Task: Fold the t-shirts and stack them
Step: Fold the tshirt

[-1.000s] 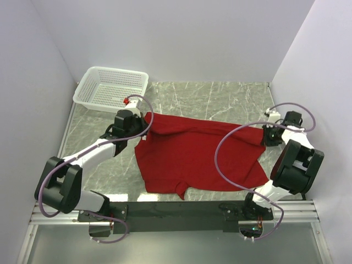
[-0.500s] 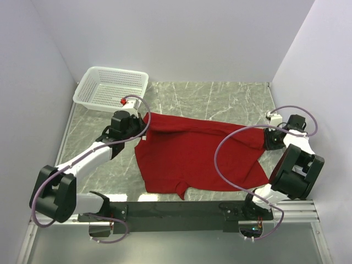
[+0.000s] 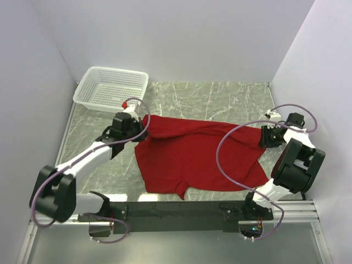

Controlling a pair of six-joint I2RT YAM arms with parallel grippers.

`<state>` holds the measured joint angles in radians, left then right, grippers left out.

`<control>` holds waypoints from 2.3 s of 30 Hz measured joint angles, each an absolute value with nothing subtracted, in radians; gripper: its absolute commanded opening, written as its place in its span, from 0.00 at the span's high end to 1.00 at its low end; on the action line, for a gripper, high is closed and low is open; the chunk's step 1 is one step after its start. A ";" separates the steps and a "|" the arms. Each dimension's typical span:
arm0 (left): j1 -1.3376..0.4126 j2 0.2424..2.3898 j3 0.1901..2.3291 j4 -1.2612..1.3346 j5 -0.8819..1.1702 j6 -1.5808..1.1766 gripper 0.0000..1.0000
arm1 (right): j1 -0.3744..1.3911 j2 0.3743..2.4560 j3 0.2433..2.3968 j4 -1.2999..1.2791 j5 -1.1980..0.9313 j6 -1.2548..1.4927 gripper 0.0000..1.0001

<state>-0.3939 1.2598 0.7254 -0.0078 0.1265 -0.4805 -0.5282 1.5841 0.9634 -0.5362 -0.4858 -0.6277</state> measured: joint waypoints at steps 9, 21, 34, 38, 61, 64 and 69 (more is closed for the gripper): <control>-0.391 1.351 0.737 -0.150 0.029 -0.510 0.31 | -0.497 1.621 0.991 -0.557 -0.506 -0.583 0.60; -0.358 1.221 0.741 -0.139 -0.002 -0.535 0.26 | -0.459 1.711 1.111 -0.579 -0.523 -0.448 0.60; -0.358 1.235 0.739 -0.105 0.034 -0.539 0.27 | -0.433 1.753 1.164 -0.588 -0.410 -0.356 0.79; -0.358 1.258 0.739 -0.083 0.051 -0.538 0.35 | -0.434 1.751 1.151 -0.586 -0.381 -0.358 0.98; -0.368 1.611 1.025 -0.099 0.175 -0.453 0.37 | -0.521 1.636 0.981 -0.556 -0.385 -0.522 0.98; -0.393 1.697 1.106 -0.111 0.218 -0.418 0.37 | -0.521 1.643 0.981 -0.549 -0.386 -0.522 0.98; -0.450 1.861 1.241 -0.146 0.268 -0.360 0.37 | -0.521 1.647 0.981 -0.543 -0.390 -0.522 0.98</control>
<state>-0.4500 1.8606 1.2411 -0.1463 0.2676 -0.3595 -0.5213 1.6470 0.9806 -0.5426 -0.3897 -0.5220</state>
